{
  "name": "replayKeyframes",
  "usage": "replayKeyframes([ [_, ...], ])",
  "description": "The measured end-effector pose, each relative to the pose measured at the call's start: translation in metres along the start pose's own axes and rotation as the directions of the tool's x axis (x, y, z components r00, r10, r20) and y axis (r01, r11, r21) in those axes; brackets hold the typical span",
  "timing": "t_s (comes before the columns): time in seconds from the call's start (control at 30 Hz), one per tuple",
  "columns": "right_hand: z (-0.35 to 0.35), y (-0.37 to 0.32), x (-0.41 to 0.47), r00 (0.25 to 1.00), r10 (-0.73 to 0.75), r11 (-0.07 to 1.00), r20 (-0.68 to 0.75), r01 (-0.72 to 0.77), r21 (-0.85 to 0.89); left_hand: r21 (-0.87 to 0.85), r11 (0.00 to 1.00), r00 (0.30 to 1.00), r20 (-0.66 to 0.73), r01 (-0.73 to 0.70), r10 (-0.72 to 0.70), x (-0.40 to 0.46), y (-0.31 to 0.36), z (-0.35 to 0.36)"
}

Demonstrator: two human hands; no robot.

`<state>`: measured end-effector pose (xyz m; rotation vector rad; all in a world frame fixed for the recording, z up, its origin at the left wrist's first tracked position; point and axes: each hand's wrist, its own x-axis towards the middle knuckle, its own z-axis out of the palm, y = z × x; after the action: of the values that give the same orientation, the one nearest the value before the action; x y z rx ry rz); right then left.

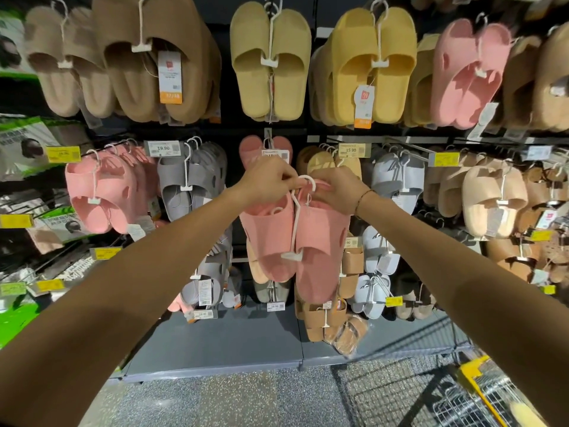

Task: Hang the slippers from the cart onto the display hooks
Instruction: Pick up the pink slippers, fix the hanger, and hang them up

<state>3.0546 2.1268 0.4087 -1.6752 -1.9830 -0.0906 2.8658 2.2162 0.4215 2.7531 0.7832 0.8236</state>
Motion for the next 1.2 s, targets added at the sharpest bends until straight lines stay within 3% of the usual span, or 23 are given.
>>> replayKeyframes([
  [0.1, 0.005, 0.003, 0.007, 0.994, -0.047, 0.999, 0.095, 0.049, -0.019, 0.025, 1.0, 1.0, 0.02, 0.016, -0.017, -0.004, -0.003, 0.002],
  [0.2, 0.007, 0.001, 0.009, 0.987, 0.052, 0.939, 0.155, -0.101, 0.329, 0.086, 0.996, 0.999, 0.032, 0.018, -0.021, -0.004, -0.013, -0.004],
  [0.27, 0.016, -0.006, 0.012, 0.991, 0.113, 0.852, 0.072, -0.134, 0.505, 0.155, 0.988, 0.999, 0.04, 0.01, -0.017, -0.005, -0.021, -0.01],
  [0.33, 0.031, -0.014, 0.016, 0.992, 0.115, 0.887, -0.058, -0.077, 0.455, 0.161, 0.987, 0.998, 0.063, -0.009, -0.001, -0.004, -0.031, -0.012],
  [0.4, 0.045, -0.018, 0.021, 0.983, 0.153, 0.91, -0.098, -0.101, 0.401, 0.154, 0.988, 0.995, 0.101, -0.023, 0.008, -0.003, -0.044, -0.008],
  [0.53, 0.072, -0.019, 0.036, 0.963, 0.268, 0.896, 0.024, -0.259, 0.361, 0.051, 0.999, 0.985, 0.174, -0.004, -0.005, -0.007, -0.074, 0.014],
  [0.73, 0.126, 0.026, 0.067, 0.909, 0.411, 0.848, 0.067, -0.408, 0.339, -0.231, 0.949, 0.946, 0.29, 0.214, -0.142, -0.015, -0.141, 0.054],
  [0.93, 0.154, 0.072, 0.118, 0.863, 0.505, 0.778, -0.029, -0.44, 0.448, -0.369, 0.867, 0.942, 0.14, 0.335, -0.304, 0.028, -0.19, 0.097],
  [1.1, 0.17, 0.1, 0.163, 0.81, 0.58, 0.67, -0.088, -0.413, 0.617, -0.433, 0.775, 0.883, 0.138, 0.46, -0.448, 0.068, -0.212, 0.107],
  [1.2, 0.18, 0.113, 0.18, 0.825, 0.562, 0.665, -0.058, -0.409, 0.625, -0.442, 0.744, 0.855, 0.119, 0.501, -0.506, 0.082, -0.224, 0.115],
])
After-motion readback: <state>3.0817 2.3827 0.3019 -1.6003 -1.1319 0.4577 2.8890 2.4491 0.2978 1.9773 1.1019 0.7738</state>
